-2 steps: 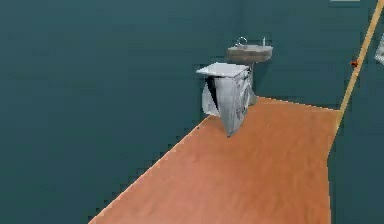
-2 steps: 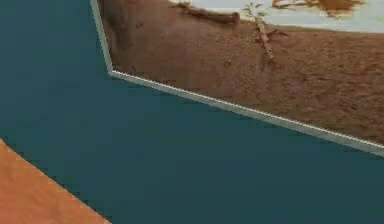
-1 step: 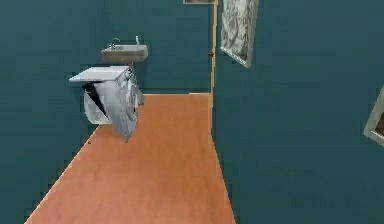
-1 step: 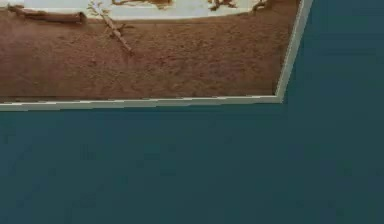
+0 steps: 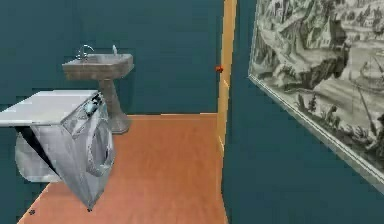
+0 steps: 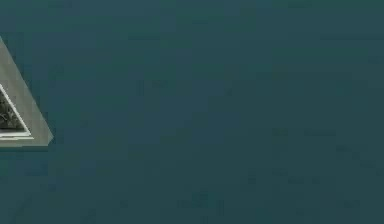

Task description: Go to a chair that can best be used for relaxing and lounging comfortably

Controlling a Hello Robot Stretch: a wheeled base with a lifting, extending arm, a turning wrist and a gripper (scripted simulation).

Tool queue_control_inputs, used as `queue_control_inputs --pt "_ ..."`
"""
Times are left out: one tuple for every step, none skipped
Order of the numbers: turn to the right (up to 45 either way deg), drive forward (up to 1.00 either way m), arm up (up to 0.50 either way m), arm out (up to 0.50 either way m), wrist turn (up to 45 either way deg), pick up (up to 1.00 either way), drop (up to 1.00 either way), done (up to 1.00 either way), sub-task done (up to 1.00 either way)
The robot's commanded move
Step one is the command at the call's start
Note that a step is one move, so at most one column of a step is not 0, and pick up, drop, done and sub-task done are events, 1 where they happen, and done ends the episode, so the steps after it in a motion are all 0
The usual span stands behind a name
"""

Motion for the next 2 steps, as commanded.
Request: queue_control_inputs --pt "0.0 1.00 0.00 0.00 0.0 0.00 0.00 0.00 0.00" --pt "0.0 1.00 0.00 0.00 0.0 0.00 0.00 0.00 0.00"
